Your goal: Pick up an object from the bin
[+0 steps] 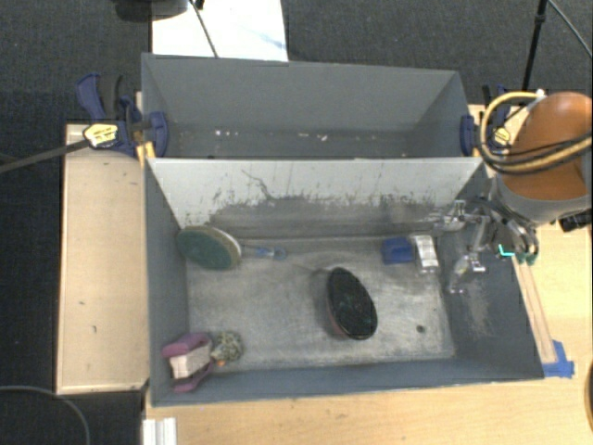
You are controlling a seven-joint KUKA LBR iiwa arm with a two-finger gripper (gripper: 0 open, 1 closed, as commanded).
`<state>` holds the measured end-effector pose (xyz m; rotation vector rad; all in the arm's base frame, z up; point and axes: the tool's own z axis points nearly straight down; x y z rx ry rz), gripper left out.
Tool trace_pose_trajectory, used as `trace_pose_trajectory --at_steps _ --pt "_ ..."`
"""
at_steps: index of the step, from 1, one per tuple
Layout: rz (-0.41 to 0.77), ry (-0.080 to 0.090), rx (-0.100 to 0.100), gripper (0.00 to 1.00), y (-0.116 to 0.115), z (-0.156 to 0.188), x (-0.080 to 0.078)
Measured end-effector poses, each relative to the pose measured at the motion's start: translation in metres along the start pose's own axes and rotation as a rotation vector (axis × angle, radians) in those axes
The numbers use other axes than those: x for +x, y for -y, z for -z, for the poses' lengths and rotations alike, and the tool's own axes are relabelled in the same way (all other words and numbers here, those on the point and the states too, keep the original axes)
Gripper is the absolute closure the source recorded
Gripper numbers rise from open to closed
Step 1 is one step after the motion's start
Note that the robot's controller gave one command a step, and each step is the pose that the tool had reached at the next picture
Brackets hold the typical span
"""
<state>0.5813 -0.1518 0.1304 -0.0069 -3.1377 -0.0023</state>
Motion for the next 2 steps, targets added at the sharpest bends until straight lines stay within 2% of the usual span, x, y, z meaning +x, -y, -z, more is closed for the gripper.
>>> trace_pose_trajectory --at_steps 1,2 --pt "-0.121 0.013 0.001 0.00 -0.0724 -0.0590 -0.0111" --pt "-0.121 0.021 0.002 1.00 -0.0694 -0.0550 -0.0133"
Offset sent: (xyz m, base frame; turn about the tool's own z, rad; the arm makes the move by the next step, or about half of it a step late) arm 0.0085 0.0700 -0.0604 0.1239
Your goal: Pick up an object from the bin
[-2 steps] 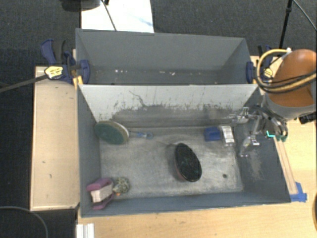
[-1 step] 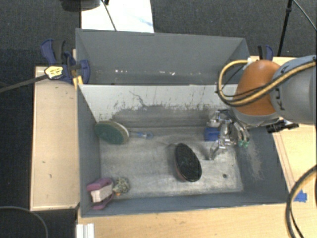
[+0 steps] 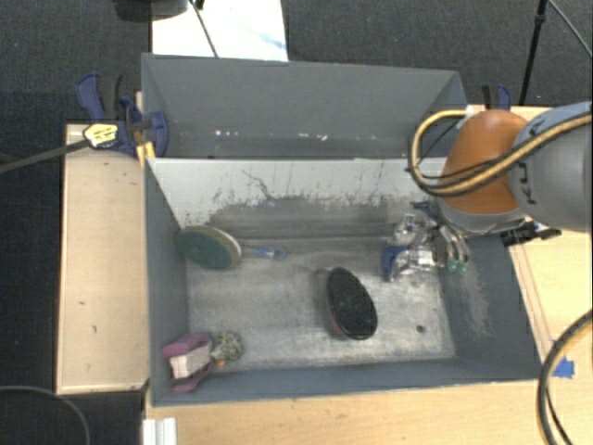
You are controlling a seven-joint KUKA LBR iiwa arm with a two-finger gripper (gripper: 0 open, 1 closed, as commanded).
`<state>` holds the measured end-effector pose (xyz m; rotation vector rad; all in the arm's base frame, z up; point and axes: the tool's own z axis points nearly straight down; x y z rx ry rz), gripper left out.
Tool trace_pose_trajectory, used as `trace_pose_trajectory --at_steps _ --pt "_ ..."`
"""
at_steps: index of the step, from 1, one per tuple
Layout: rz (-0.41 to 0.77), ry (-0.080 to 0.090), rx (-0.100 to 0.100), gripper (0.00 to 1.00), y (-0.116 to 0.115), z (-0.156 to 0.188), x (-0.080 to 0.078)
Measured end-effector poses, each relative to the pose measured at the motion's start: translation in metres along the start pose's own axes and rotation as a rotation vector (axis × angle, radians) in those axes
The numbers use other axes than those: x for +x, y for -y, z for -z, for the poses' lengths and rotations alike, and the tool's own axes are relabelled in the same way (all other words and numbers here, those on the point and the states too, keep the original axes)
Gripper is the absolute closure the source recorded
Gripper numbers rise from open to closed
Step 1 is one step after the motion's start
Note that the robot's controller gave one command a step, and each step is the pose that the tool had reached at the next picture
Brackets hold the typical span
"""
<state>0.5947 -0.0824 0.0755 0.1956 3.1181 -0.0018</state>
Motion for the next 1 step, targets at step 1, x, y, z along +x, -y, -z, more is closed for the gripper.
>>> trace_pose_trajectory --at_steps 1 --pt "-0.014 -0.006 0.000 1.00 -0.0064 0.1301 0.0036"
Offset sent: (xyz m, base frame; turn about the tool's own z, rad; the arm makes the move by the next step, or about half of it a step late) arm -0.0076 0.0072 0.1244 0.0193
